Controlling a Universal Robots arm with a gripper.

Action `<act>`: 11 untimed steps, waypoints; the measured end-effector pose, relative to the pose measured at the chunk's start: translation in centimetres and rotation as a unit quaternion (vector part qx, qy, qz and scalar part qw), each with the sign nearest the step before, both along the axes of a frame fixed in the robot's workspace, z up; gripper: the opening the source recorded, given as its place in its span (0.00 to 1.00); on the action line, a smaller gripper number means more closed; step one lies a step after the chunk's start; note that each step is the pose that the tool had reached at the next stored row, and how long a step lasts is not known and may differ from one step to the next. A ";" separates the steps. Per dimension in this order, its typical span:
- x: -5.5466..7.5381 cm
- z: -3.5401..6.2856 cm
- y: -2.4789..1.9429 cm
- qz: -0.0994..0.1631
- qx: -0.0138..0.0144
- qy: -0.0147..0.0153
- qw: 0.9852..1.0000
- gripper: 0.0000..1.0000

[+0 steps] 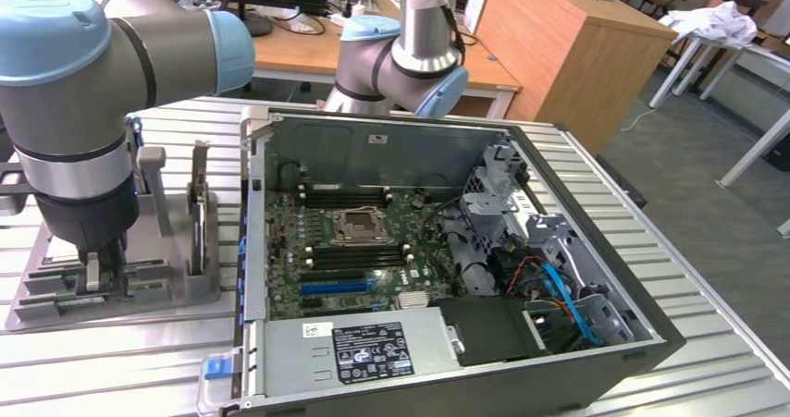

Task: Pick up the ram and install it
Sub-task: 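Pick up the ram and move it above insertion slot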

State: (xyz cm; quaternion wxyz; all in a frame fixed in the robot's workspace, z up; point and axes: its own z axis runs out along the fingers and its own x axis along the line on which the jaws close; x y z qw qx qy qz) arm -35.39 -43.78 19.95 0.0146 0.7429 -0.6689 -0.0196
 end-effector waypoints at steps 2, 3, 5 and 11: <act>0.0 0.03 0.00 0.000 0.002 0.000 1.000 0.12; 0.0 0.19 0.00 0.000 0.002 0.000 1.000 0.12; 0.0 0.98 0.00 0.000 0.003 0.000 1.000 0.12; 0.0 3.72 0.00 0.000 0.004 0.000 1.000 0.12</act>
